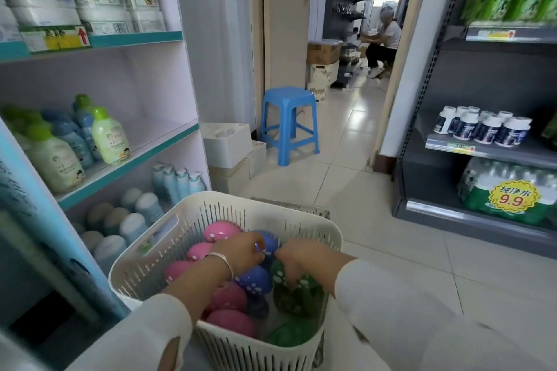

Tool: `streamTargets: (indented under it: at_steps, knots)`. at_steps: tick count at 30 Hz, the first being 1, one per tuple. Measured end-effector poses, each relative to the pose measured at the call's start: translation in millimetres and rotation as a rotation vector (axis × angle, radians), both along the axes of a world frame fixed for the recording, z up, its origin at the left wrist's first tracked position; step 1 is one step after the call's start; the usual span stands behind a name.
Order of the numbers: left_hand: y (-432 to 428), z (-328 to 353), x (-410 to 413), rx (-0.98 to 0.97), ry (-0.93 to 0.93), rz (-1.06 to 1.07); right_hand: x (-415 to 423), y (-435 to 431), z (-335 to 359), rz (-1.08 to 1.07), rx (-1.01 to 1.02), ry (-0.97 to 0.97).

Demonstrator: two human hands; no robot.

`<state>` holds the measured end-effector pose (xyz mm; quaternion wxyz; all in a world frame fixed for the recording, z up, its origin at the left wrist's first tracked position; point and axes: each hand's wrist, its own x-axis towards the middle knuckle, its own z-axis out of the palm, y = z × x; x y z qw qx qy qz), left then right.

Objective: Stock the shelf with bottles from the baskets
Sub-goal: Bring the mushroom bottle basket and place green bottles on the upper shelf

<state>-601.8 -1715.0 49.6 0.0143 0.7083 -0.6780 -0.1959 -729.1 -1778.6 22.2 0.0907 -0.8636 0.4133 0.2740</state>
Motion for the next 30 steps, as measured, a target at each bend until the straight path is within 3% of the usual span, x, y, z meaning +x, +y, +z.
streamTargets:
  at_steps: [6,12,16,20,25,30]
  knots:
    - [9,23,-9,-0.021,0.093,-0.015,7,-7,57,-0.023,0.025,-0.165]
    - [26,41,9,-0.237,0.365,0.093,5,2,106,-0.114,0.029,-0.651]
    - [36,55,36,-0.361,0.671,0.247,20,14,127,-0.230,0.195,-1.024]
    - [57,70,68,-0.407,0.898,0.368,52,34,146,-0.294,0.502,-1.305]
    - [99,99,103,-0.517,0.922,0.411,109,61,167,-0.239,0.702,-1.481]
    - [153,142,147,-0.738,0.697,0.557,169,96,191,-0.116,0.853,-1.561]
